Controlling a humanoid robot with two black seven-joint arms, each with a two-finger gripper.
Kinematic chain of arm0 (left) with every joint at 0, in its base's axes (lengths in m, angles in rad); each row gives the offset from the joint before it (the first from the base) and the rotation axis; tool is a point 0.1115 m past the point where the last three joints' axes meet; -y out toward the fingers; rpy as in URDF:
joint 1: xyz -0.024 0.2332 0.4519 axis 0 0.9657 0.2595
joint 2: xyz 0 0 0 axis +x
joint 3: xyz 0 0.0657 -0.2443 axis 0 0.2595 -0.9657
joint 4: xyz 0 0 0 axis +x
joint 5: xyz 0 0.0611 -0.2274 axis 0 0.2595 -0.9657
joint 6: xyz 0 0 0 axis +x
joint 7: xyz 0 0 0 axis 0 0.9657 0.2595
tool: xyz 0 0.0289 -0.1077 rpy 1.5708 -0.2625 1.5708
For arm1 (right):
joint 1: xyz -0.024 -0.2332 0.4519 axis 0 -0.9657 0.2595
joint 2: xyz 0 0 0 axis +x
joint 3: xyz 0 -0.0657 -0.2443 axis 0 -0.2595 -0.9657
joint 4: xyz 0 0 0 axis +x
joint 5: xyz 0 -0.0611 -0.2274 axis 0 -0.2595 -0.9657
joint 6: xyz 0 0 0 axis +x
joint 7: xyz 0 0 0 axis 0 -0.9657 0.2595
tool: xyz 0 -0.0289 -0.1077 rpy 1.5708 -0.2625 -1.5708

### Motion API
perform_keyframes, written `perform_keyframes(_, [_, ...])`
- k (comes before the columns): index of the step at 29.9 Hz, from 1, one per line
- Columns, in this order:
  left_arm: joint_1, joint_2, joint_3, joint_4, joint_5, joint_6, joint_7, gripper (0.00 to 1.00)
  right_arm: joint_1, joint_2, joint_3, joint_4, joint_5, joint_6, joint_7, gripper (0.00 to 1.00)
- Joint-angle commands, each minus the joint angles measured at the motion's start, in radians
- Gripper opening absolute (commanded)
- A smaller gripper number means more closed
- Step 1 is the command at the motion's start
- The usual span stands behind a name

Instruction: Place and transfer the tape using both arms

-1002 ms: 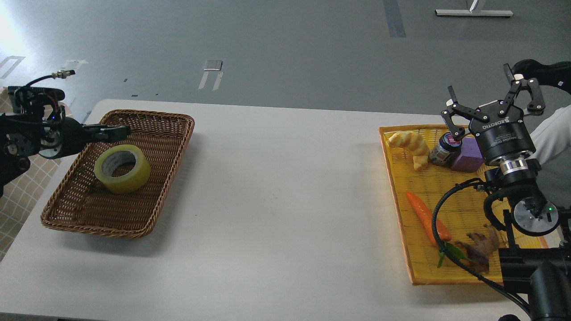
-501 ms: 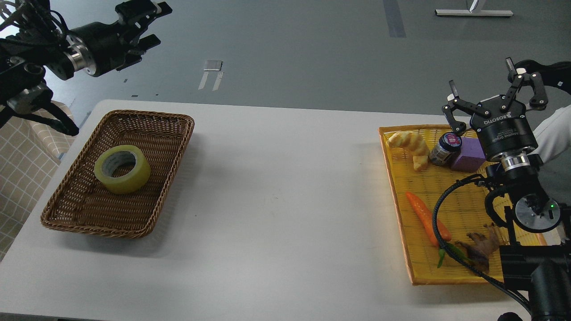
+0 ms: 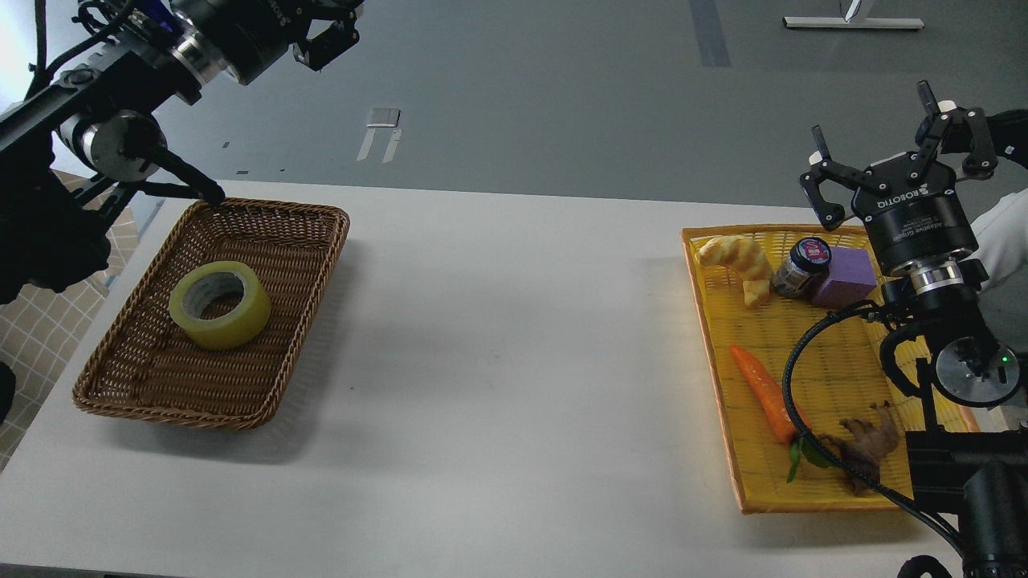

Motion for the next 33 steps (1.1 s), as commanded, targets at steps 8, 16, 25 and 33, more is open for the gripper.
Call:
perform_keyframes(8, [0.247,-0.139,-0.207,-0.112,-0.006,0.000,0.002,0.98,0.050,-0.003,-0.009,-0.022,0.001,0.000,-0.002,1.00])
perform_keyframes(16, [0.339,-0.232,-0.211,-0.107,-0.003,0.000,0.007,0.98,0.086,0.001,-0.052,-0.082,-0.002,0.000,-0.002,1.00])
perform_keyframes(25, [0.345,-0.259,-0.214,-0.093,-0.007,0.000,0.005,0.98,0.092,0.014,-0.052,-0.085,-0.001,0.000,0.011,1.00])
perform_keyframes(33, [0.347,-0.276,-0.227,-0.080,-0.007,0.000,0.004,0.98,0.092,0.014,-0.052,-0.088,-0.002,0.000,0.011,1.00])
